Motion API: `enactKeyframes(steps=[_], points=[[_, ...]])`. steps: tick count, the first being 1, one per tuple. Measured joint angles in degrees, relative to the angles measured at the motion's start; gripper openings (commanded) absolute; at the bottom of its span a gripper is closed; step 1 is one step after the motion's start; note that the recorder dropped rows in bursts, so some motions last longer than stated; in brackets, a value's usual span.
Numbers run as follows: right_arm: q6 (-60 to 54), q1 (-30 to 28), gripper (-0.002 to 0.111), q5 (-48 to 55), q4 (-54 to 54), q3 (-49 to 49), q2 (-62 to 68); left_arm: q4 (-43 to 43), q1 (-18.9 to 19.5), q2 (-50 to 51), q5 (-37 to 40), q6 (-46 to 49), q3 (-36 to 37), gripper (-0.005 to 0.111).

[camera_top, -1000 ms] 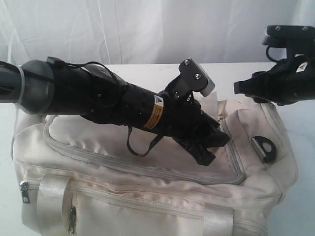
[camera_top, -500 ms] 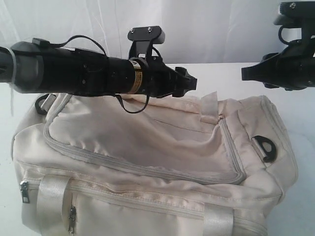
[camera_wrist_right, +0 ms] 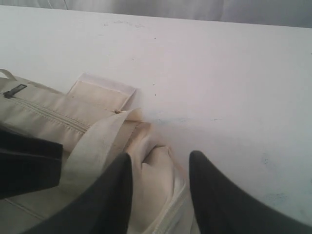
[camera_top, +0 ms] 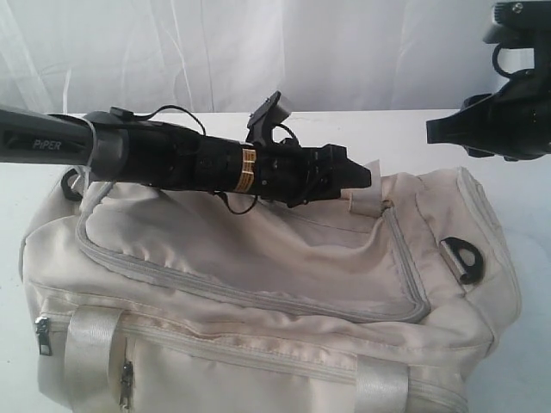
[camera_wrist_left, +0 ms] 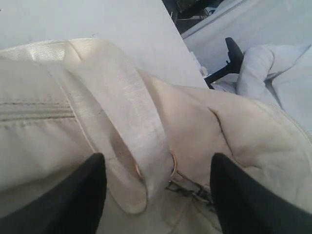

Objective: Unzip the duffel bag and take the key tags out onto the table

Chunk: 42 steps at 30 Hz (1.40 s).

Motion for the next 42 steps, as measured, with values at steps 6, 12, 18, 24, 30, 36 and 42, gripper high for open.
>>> enactKeyframes(steps=[6, 12, 18, 24, 30, 36, 42], points=[[0.0, 0.0, 0.036, 0.2, 0.0, 0.0, -0.1, 0.0, -0.4, 2.3, -0.9, -0.9, -2.0, 0.062], [0.0, 0.0, 0.036, 2.2, 0.0, 0.0, -0.1, -0.1, -1.0, 5.6, -1.9, -0.9, -6.7, 0.058], [0.0, 0.0, 0.036, 5.7, 0.0, 0.0, -0.1, -0.1, -1.0, 8.1, -5.1, -0.9, -9.7, 0.030], [0.0, 0.0, 0.036, 8.7, 0.0, 0.0, -0.2, -0.8, -1.0, 8.5, -5.0, 0.0, -9.8, 0.001], [0.0, 0.0, 0.036, 9.0, 0.0, 0.0, -2.5, -8.4, 0.8, 8.6, -10.4, 4.3, -9.8, 0.000], [0.0, 0.0, 0.036, 6.8, 0.6, 0.0, -7.2, -15.6, 4.3, 5.7, -15.5, 6.3, -9.7, 0.000], [0.0, 0.0, 0.038, 4.7, 6.4, 0.0, -8.5, -14.5, 5.0, 2.5, -14.7, 7.5, -9.7, 0.000]])
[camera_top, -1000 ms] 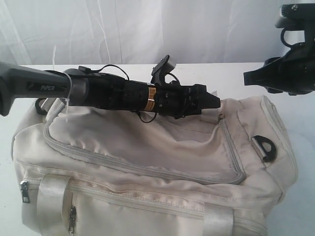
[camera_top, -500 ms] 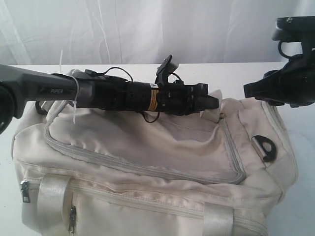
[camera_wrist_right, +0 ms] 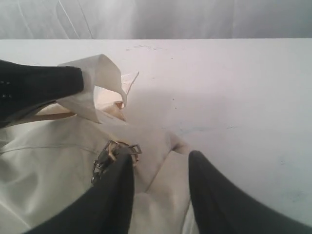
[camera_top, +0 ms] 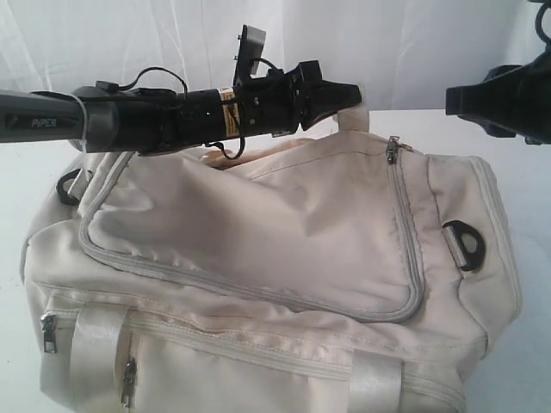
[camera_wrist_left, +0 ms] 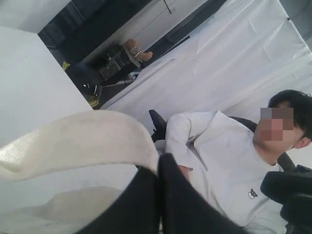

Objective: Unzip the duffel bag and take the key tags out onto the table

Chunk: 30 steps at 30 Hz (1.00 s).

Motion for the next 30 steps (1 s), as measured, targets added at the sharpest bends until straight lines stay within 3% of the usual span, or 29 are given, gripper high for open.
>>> enactKeyframes(steps=[6, 15, 19, 30], points=[[-2.9, 0.0, 0.038, 1.0, 7.3, 0.0, 1.1, 2.7, 0.1, -1.2, 0.7, 0.1, 0.2, 0.000], [-29.6, 2.1, 0.038, -0.6, 10.5, 0.0, 3.7, 4.6, 0.1, -1.5, 0.7, 0.1, 0.2, 0.000], [-36.5, 4.2, 0.038, -3.1, 10.5, 0.0, 5.5, 5.0, 0.3, -1.5, 0.7, 0.1, 0.2, 0.000], [-46.2, 5.7, 0.038, -4.1, 10.1, 0.0, 11.2, 5.4, 0.3, -1.5, 0.7, 0.1, 0.2, 0.000]])
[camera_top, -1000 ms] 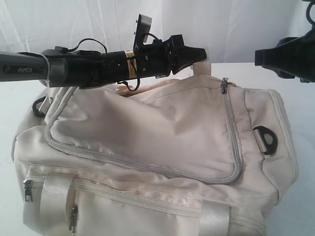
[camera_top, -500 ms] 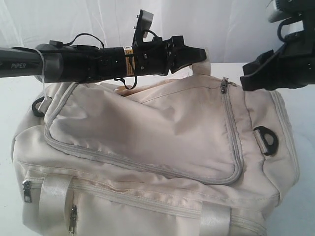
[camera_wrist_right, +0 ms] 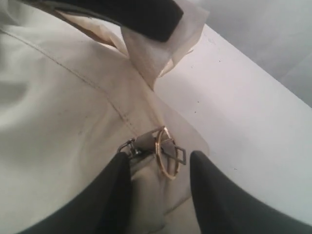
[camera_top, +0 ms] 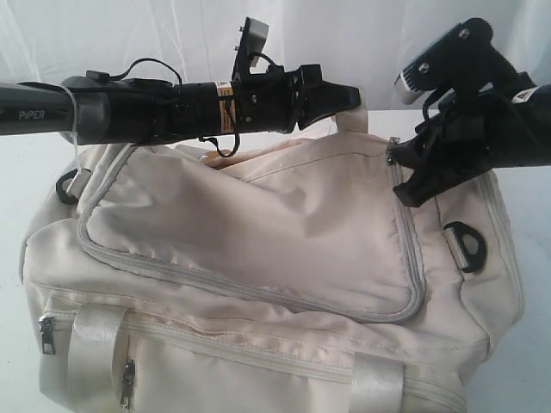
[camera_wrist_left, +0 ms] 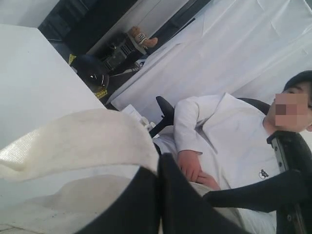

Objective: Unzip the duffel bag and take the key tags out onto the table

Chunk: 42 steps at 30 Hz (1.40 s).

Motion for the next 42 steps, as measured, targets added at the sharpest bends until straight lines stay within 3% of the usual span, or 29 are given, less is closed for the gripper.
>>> enactKeyframes(steps=[21, 24, 27, 31, 36, 42], points=[[-2.3, 0.0, 0.038, -8.2, -4.2, 0.0, 2.0, 3.0, 0.0, -0.3, -0.2, 0.0, 0.0, 0.000], [6.1, 0.0, 0.038, -13.4, -1.2, 0.0, 1.0, 3.0, 0.0, -0.3, -0.2, 0.0, 0.0, 0.000], [25.3, 0.0, 0.038, -16.9, 4.7, -0.7, 0.4, 3.0, 0.0, -0.3, -0.2, 0.0, 0.0, 0.000], [28.7, 0.0, 0.038, -7.7, 5.6, -1.8, 2.5, 3.0, 0.0, -0.3, -0.2, 0.0, 0.0, 0.000], [29.0, 0.0, 0.038, -3.6, 5.6, -2.0, 4.6, 3.0, 0.0, -0.3, -0.2, 0.0, 0.0, 0.000], [29.1, 0.0, 0.006, 3.9, 5.7, -4.2, 4.7, 3.0, 0.0, -0.3, -0.3, 0.0, 0.0, 0.000]])
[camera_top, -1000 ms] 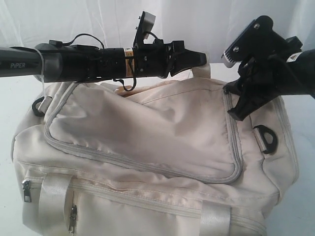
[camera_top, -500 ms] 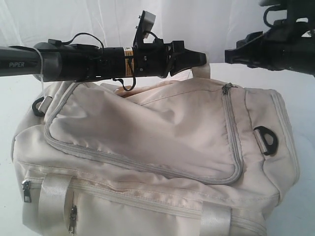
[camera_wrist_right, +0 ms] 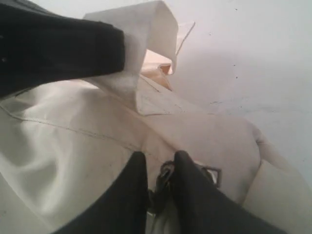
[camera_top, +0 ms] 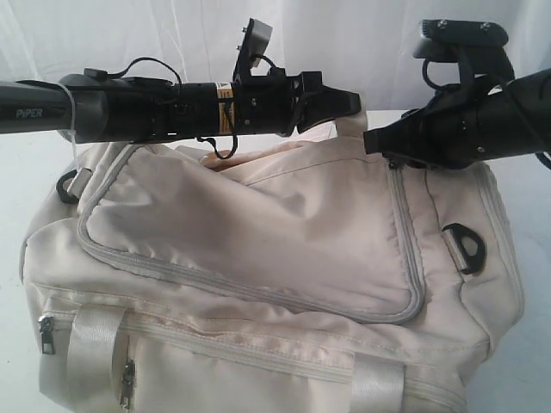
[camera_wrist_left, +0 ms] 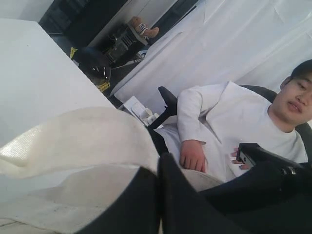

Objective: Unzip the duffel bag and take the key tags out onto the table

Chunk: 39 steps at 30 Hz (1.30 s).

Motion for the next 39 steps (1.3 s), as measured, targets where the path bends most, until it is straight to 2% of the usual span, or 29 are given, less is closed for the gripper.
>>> enactKeyframes(steps=[2, 17, 22, 29, 34, 39], points=[[0.0, 0.0, 0.000, 0.2, 0.0, -0.6, 0.0, 0.0, 0.0, 0.0, 0.0, 0.0, 0.0, 0.000], [0.0, 0.0, 0.000, 9.0, -2.5, -7.1, 0.3, 0.0, 0.0, 0.0, 0.0, 0.0, 0.0, 0.000], [3.1, 0.0, 0.013, 8.7, -6.9, -7.6, 0.3, 0.0, 0.0, 0.0, 0.0, 0.0, 0.0, 0.000], [8.0, 0.0, 0.053, 8.7, -13.3, -7.8, 0.3, 0.0, 0.0, 0.0, 0.0, 0.0, 0.0, 0.000], [12.4, 0.0, 0.055, 8.9, -14.3, -7.8, 0.3, 0.1, 0.0, 0.0, 0.0, 0.0, 0.0, 0.000], [13.5, 0.0, 0.051, 10.0, -14.3, -7.8, 1.4, 0.1, 0.0, 0.0, 0.0, 0.0, 0.0, 0.000]])
